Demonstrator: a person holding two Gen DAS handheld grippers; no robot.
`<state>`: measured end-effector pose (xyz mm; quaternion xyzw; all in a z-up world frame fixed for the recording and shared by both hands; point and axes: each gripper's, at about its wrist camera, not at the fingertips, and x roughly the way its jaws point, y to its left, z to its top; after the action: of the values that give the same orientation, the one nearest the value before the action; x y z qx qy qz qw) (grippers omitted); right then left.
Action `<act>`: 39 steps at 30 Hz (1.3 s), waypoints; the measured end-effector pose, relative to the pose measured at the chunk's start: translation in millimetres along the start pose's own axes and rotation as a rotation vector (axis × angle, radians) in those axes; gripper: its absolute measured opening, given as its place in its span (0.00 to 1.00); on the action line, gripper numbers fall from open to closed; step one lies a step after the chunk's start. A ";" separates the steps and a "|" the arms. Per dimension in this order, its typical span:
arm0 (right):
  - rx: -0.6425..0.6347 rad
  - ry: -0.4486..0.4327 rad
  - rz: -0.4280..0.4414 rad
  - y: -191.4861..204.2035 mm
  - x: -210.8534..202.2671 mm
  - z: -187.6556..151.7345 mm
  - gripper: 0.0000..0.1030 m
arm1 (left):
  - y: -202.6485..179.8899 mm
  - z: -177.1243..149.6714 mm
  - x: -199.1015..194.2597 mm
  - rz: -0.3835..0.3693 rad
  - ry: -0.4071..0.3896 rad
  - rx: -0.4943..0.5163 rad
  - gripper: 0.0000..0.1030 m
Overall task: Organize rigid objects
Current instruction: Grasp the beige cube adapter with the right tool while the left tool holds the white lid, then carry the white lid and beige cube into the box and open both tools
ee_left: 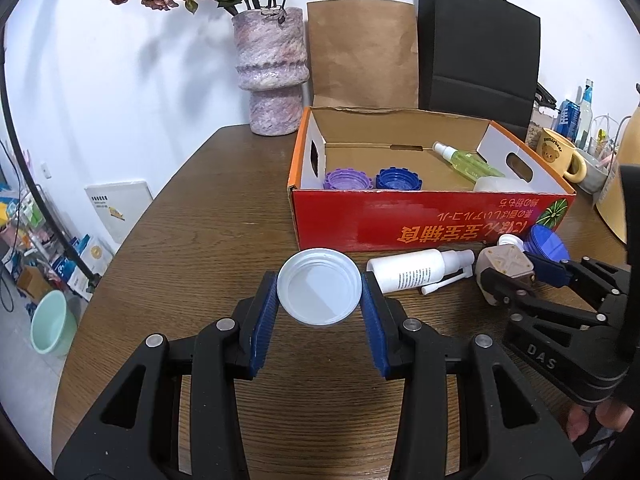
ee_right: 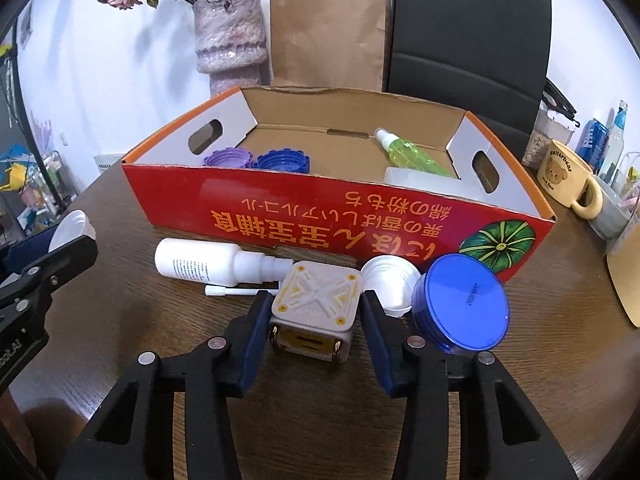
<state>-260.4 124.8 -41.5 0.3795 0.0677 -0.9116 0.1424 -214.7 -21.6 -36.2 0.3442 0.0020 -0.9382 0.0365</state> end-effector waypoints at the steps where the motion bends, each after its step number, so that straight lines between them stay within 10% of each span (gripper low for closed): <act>1: 0.000 -0.005 0.001 0.0 -1.7 0.1 0.47 | 0.1 -0.4 0.1 0.000 0.001 0.000 0.36; 39: 0.009 -0.224 0.054 -23.1 -69.4 23.2 0.45 | -15.1 23.8 -27.3 -0.011 -0.081 -0.057 0.36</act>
<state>-236.6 155.8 24.5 0.2778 0.0368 -0.9444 0.1718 -210.4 -5.4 -0.7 0.3047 0.0289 -0.9511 0.0412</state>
